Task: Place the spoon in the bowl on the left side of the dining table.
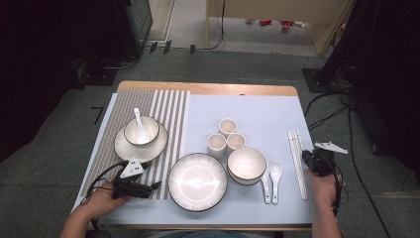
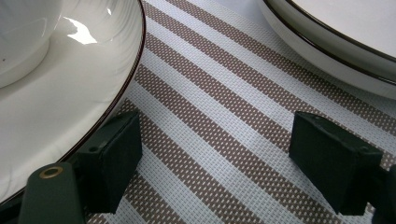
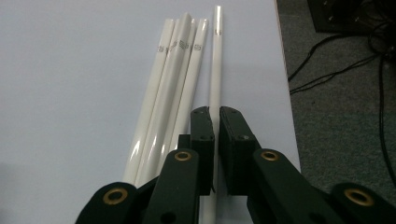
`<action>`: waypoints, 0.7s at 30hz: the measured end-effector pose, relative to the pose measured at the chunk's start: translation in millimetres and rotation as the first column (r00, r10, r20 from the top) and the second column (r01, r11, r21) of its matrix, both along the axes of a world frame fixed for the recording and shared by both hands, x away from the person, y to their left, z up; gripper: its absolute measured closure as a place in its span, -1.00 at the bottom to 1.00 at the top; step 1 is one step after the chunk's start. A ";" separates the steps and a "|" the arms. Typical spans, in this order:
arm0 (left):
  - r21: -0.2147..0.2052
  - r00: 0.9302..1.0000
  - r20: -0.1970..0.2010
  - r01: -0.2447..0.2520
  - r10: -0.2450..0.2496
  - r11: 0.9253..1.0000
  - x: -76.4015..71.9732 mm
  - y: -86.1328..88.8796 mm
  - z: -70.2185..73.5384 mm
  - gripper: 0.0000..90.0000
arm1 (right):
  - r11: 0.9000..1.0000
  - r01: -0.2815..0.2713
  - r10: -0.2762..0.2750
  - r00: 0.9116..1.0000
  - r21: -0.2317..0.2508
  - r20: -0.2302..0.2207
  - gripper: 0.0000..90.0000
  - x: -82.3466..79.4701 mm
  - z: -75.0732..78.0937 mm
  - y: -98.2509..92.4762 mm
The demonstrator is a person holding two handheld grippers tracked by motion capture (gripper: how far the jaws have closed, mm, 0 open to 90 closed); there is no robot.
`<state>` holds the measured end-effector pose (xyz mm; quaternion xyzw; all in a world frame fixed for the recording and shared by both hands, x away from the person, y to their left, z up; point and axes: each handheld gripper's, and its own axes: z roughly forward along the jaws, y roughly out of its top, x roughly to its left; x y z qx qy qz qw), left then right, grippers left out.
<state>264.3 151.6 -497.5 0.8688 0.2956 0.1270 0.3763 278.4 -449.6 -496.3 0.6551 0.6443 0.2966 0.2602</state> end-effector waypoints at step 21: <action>0.000 1.000 0.000 0.000 0.000 1.000 0.0 0.0 0.0 -0.61 | 0.998 0.013 -0.012 1.000 0.055 -0.008 0.90 1.2 11.3 -2.3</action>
